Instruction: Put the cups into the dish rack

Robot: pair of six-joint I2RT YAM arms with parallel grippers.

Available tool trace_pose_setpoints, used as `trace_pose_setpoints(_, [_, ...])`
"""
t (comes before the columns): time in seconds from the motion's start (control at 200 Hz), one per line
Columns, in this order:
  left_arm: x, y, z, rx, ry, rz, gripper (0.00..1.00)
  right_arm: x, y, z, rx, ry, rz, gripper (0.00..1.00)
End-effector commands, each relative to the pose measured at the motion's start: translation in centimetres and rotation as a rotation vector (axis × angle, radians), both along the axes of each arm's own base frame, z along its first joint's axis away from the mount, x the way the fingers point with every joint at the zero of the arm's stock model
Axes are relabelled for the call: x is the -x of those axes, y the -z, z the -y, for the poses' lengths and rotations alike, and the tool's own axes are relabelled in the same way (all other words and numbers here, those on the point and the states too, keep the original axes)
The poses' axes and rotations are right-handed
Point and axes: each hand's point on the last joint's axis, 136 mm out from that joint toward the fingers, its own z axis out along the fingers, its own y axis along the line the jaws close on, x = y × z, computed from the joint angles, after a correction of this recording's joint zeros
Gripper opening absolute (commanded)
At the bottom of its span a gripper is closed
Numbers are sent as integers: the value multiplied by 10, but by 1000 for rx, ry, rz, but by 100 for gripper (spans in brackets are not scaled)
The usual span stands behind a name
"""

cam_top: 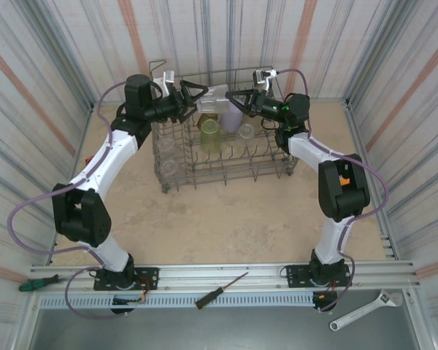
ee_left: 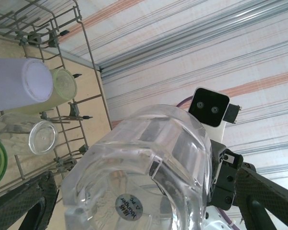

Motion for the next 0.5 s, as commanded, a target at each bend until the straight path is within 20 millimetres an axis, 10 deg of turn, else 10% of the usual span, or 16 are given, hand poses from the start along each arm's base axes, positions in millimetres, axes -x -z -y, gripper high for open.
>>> trace_pose_setpoints(0.0, [1,-1,8,26,30,13,99,16,-23,-2,-27,-25,97,0])
trace_pose_setpoints(0.24, [3,-4,17,38,70,24,91,13,-25,-5,-40,-36,101,0])
trace_pose_setpoints(0.496, [5,-8,19,45,86,37,54,6,-27,-5,-51,-36,89,0])
